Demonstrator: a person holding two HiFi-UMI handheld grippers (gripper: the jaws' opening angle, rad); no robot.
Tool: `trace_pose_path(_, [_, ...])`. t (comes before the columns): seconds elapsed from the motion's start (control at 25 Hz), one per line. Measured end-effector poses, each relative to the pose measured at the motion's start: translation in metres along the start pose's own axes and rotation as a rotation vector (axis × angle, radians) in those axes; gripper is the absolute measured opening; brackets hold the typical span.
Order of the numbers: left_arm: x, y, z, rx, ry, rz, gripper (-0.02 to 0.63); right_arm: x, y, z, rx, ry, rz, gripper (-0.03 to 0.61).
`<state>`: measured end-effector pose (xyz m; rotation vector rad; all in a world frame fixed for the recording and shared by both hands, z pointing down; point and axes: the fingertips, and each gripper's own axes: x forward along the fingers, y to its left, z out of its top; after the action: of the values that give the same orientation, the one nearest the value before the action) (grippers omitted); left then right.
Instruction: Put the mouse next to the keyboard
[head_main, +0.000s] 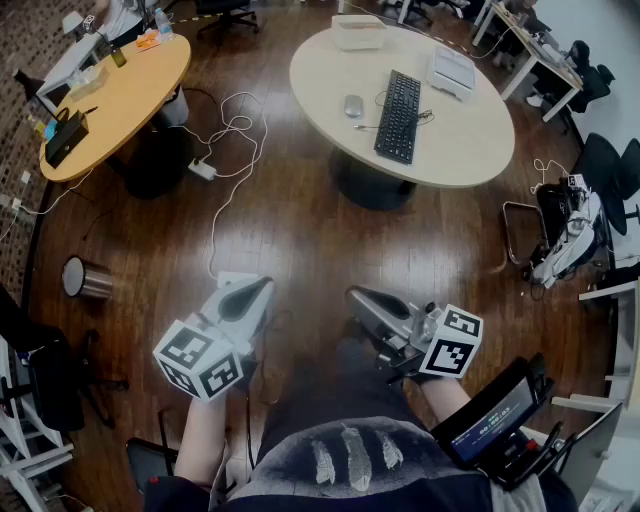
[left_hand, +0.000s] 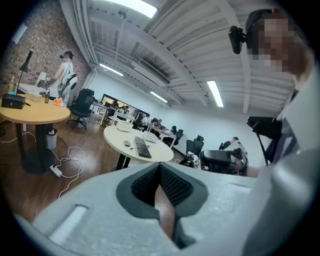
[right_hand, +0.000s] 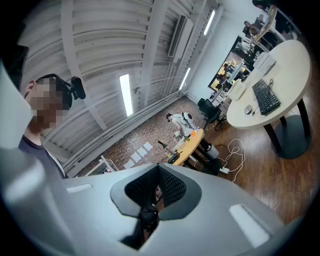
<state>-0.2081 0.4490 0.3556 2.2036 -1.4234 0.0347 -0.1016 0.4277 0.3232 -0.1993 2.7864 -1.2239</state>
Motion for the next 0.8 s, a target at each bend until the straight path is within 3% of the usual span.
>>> trace_pose_path(0.2, [0.057,-0.019,0.018,0.025,0.037,-0.017,0.000,-0.030,-0.047,0.037,0.045,-0.015,-0.043,0.001])
trace_pose_path(0.4, [0.126,-0.042,0.048,0.086,0.065,-0.032,0.000,-0.059,-0.090,0.088,0.063,-0.050,-0.027,0.001])
trace_pose_path(0.6, [0.186,-0.068,0.061,0.130,0.111,-0.056,0.000,-0.102,-0.127,0.139,0.070,-0.121,-0.036,0.002])
trace_pose_path(0.8, [0.239,-0.090,0.060,0.152,0.163,-0.088,0.000,-0.137,-0.154,0.162,0.073,-0.120,-0.061,0.002])
